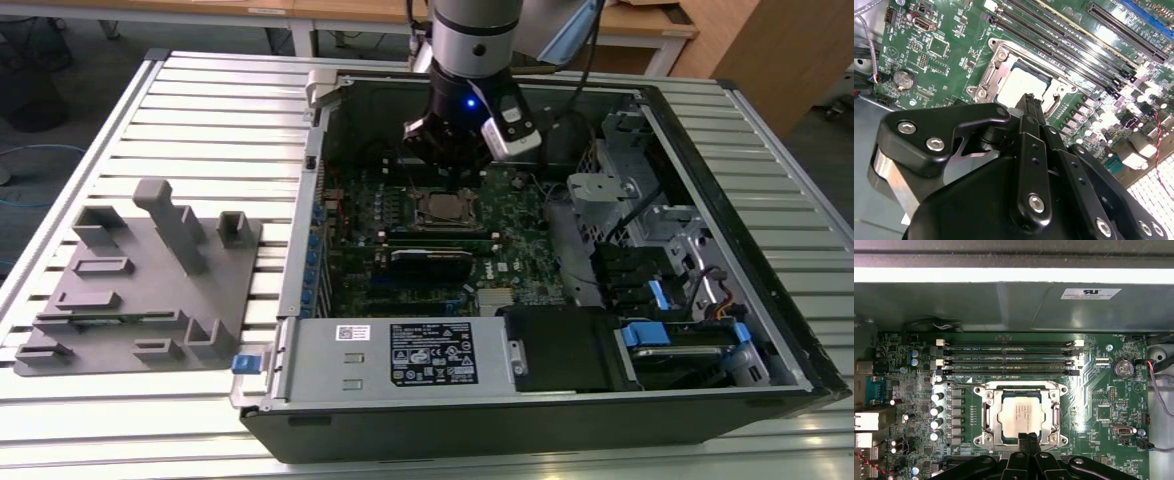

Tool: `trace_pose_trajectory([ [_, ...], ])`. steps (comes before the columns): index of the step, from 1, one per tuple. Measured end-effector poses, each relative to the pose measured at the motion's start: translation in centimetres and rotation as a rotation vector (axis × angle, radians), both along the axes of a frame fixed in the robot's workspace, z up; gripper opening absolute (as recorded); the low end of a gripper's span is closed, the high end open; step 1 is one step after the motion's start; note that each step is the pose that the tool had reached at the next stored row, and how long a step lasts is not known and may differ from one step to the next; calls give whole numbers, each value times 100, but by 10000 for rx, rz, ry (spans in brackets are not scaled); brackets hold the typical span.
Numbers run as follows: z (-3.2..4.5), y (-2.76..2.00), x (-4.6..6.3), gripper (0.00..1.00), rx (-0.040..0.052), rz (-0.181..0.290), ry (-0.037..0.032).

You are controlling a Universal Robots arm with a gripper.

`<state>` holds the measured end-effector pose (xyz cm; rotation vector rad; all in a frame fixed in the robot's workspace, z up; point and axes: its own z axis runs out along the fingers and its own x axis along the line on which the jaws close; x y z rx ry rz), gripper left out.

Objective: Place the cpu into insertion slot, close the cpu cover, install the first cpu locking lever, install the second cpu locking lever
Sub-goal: 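Install the first cpu locking lever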

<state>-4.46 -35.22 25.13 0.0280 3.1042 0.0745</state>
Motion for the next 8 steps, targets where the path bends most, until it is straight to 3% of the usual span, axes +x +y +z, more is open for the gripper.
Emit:
trace_pose_trajectory([
  [8,20,0,0,11,1,1,-1],
])
